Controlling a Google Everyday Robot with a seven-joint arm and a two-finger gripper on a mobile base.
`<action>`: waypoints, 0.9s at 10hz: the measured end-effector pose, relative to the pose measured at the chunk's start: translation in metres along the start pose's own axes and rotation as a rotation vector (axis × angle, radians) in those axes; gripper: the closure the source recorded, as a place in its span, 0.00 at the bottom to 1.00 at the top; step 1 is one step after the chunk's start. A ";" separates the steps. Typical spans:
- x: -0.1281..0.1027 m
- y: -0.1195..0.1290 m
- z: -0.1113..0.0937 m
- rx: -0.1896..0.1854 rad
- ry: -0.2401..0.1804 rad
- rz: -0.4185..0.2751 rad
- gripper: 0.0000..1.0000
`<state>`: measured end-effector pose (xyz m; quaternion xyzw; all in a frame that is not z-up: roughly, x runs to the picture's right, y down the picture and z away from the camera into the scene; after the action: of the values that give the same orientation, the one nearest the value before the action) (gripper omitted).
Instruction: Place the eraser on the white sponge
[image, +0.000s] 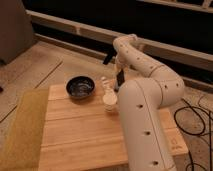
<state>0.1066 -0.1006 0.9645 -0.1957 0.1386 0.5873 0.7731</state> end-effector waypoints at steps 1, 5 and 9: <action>0.001 0.003 0.005 -0.010 0.013 -0.014 1.00; 0.005 -0.006 0.020 -0.024 0.070 -0.036 0.85; 0.010 -0.005 0.026 -0.041 0.105 -0.027 0.69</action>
<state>0.1142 -0.0812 0.9837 -0.2438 0.1644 0.5685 0.7683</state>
